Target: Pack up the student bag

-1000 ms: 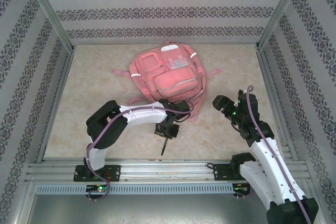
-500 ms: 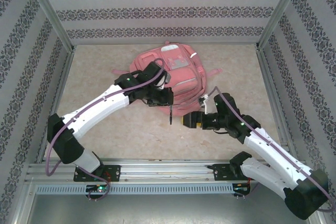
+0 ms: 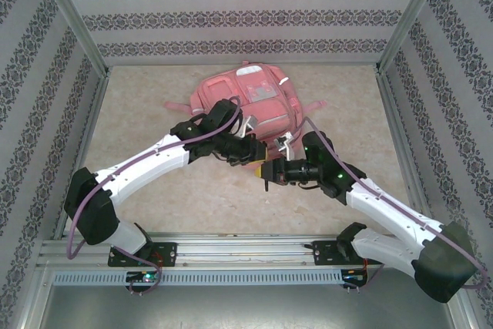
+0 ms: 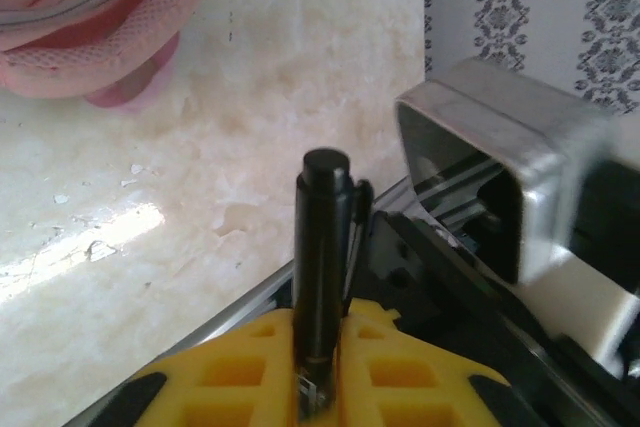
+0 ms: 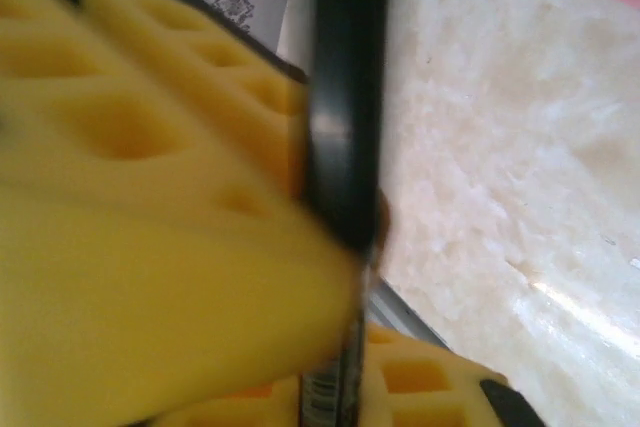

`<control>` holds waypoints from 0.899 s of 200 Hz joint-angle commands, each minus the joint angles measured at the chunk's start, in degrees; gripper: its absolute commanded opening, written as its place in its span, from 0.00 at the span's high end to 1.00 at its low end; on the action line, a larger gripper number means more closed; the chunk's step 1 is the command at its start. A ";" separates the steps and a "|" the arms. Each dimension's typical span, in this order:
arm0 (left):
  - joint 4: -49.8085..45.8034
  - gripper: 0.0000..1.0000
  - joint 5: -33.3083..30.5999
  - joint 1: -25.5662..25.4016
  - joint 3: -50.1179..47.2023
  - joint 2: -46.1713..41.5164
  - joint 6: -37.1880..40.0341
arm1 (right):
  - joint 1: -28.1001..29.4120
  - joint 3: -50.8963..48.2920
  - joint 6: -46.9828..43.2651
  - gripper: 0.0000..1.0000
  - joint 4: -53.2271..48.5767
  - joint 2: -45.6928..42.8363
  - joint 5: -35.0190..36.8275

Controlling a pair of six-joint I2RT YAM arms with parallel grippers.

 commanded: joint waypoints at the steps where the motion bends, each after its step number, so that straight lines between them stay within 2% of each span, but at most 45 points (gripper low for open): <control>1: 2.72 0.70 2.98 0.13 -0.26 -2.38 -0.08 | -2.11 0.97 0.20 1.00 2.51 -0.35 -1.27; 14: 3.19 0.48 3.60 1.04 -0.29 -2.48 1.17 | -4.05 0.36 0.36 1.00 1.28 -1.12 -0.89; 22: 2.94 0.42 3.44 1.88 -0.23 -2.72 3.03 | -5.72 -0.39 0.50 1.00 0.47 -1.38 -0.54; 41: -1.12 0.44 0.04 4.42 1.99 -1.95 11.73 | -11.07 0.02 -1.12 1.00 -8.65 -0.95 1.79; 64: -15.01 0.44 -16.20 4.47 10.89 4.58 30.77 | -17.67 3.09 -9.18 1.00 -25.00 0.83 7.04; 80: -19.54 0.43 -22.84 4.47 15.35 10.86 41.27 | -21.42 4.27 -14.33 1.00 -30.55 0.85 12.30; 95: -19.66 0.39 -25.52 4.40 18.26 16.00 47.75 | -25.01 4.87 -16.08 1.00 -33.67 -0.12 16.91; 111: -16.50 0.36 -27.84 4.48 19.85 20.37 51.74 | -29.22 4.60 -15.78 1.00 -34.68 -1.50 18.32; 133: -14.01 0.32 -31.18 4.47 23.56 26.47 55.53 | -31.45 2.89 -14.62 1.00 -33.11 -3.22 18.18; 162: -18.66 0.29 -40.31 4.47 34.10 35.55 55.09 | -31.47 2.39 -14.36 1.00 -33.56 -3.15 15.25; 180: -21.51 0.34 -47.41 4.68 39.53 39.92 53.84 | -31.43 0.28 -12.75 1.00 -32.21 -4.54 13.78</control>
